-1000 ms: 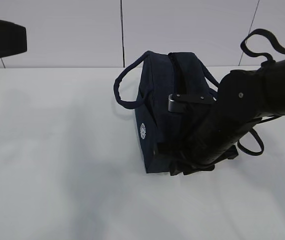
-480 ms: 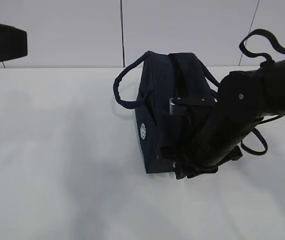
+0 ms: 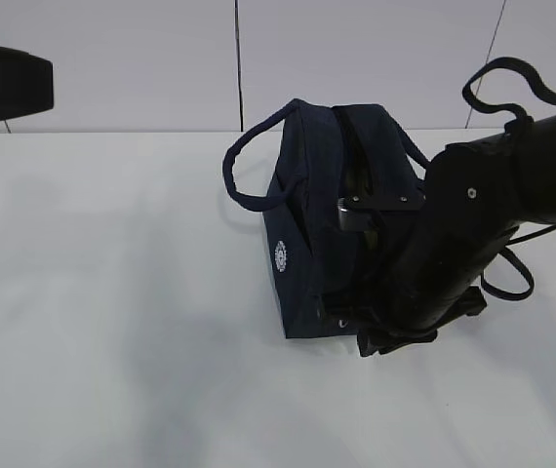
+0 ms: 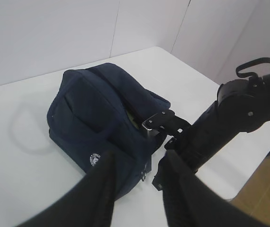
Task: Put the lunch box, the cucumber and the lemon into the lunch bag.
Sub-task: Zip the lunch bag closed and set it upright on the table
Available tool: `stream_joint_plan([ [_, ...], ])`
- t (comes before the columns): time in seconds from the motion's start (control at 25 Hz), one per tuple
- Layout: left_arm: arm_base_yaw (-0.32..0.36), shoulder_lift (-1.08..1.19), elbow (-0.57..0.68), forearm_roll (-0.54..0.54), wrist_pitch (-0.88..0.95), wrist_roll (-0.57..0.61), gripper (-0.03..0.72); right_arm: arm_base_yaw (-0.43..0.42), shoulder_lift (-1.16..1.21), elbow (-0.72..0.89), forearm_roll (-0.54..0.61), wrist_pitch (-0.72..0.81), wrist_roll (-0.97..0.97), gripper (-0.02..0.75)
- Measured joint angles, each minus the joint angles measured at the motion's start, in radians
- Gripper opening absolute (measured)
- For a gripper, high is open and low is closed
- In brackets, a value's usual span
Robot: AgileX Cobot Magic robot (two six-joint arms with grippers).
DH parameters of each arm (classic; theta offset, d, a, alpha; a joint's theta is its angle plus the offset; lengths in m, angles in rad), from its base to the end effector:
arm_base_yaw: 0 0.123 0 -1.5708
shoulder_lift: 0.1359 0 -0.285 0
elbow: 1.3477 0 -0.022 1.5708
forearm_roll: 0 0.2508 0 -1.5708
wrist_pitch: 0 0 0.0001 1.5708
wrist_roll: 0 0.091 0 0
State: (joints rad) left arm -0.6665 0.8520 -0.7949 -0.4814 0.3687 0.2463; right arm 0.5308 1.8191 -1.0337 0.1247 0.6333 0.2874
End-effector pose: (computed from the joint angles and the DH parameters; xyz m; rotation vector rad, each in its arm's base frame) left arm 0.1311 -0.1225 0.3639 0.5568 1.8552 -0.7504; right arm 0.2854 0.1753 0.1547 -0.2232 2.9370 0.2568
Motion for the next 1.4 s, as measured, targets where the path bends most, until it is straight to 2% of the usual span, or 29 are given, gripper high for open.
stream_joint_plan([
  [0.12, 0.000, 0.000, 0.000, 0.001, 0.000, 0.000, 0.240, 0.000, 0.000, 0.000, 0.073, 0.002, -0.059, 0.194],
  [0.28, 0.000, 0.000, 0.000, 0.001, 0.000, 0.000, 0.240, 0.000, 0.000, 0.000, 0.222, -0.020, -0.175, 0.312],
  [0.48, 0.000, 0.000, 0.000, 0.000, 0.000, 0.000, 0.240, 0.000, 0.000, 0.000, 0.254, -0.090, -0.194, 0.358],
  [0.96, 0.000, 0.000, 0.000, 0.000, 0.009, 0.000, 0.240, 0.000, 0.011, 0.000, 0.226, -0.140, -0.129, 0.353],
  [1.12, 0.000, 0.000, 0.000, 0.000, 0.027, 0.000, 0.240, 0.000, 0.021, 0.000, 0.203, -0.146, -0.114, 0.320],
  [1.4, 0.000, 0.000, 0.000, 0.000, 0.029, 0.000, 0.240, 0.000, 0.021, 0.000, 0.175, -0.152, -0.090, 0.212],
])
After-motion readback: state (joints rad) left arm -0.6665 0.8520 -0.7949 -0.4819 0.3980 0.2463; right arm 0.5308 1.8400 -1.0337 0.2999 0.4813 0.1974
